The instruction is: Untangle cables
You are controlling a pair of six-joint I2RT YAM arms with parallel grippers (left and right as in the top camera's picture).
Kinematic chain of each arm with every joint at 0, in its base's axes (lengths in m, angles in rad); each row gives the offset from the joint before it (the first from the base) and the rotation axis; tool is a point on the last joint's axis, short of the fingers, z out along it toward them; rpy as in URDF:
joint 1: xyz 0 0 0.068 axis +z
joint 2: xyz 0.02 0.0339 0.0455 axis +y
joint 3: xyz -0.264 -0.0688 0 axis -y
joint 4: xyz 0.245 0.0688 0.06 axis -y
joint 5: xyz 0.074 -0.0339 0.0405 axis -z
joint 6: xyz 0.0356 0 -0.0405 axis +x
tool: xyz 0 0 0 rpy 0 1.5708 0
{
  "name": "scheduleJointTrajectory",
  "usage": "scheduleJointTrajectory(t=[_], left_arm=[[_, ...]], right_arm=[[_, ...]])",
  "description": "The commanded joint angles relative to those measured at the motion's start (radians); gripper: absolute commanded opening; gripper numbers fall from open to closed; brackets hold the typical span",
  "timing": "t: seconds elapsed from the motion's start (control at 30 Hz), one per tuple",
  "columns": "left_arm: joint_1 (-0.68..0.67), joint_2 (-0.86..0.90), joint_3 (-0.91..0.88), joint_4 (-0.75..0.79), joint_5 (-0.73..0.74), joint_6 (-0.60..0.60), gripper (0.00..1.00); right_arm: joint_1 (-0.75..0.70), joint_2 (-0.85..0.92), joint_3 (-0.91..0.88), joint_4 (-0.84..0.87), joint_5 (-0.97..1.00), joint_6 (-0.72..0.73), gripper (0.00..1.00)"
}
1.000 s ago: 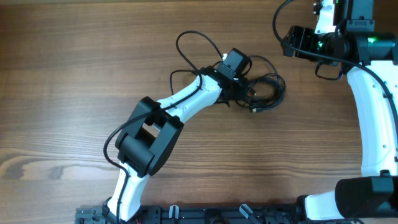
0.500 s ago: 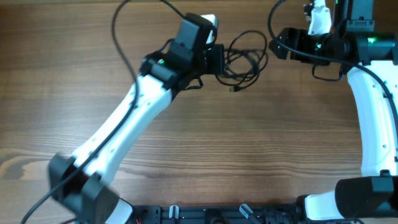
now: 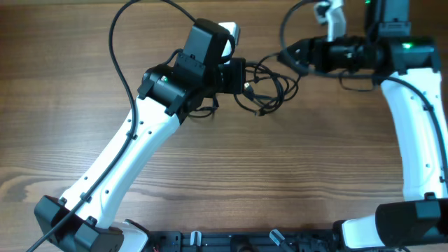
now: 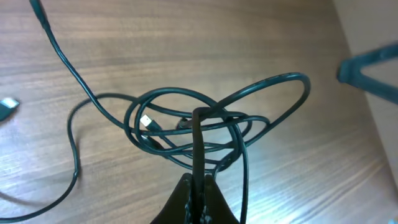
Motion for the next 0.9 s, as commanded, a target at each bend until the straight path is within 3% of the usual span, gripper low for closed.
scheduleJointTrajectory(t=[0.0,0.07,0.27,0.37,0.57,0.7,0.77,0.83,0.87], left_arm=[[0.013,-0.028,0.006,-0.016,0.079,0.04,0.04],[0.051,-0.037,0.006,-0.022,0.166,0.04,0.04],[0.154,-0.042,0.006,-0.058,0.332,0.067,0.04],[0.182,-0.042,0.006,-0.1,0.339,0.093,0.04],[0.22,-0.042,0.006,-0.111,0.339,0.096,0.04],[0.259,-0.042,0.006,-0.108,0.339,0.096,0.04],[0.276,-0.042,0.006,-0.108,0.338,0.096,0.04],[0.302,-0.042,0.006,-0.109,0.332,0.096,0.04],[0.318,-0.042,0.006,-0.11,0.301,0.095,0.04]], right_arm=[[0.084,0.018,-0.006,-0.01,0.173,-0.221,0.88],[0.117,0.051,-0.006,-0.026,0.192,-0.33,0.88],[0.119,0.111,-0.006,-0.016,0.271,-0.352,0.82],[0.119,0.113,-0.006,0.014,0.246,-0.348,0.79],[0.124,0.133,-0.006,-0.006,0.063,-0.347,0.46],[0.156,0.169,-0.056,0.003,0.056,-0.345,0.39],[0.166,0.175,-0.063,0.016,0.056,-0.337,0.22],[0.166,0.172,-0.061,0.068,0.056,-0.216,0.04],[0.16,0.163,-0.052,0.093,0.056,-0.135,0.04]])
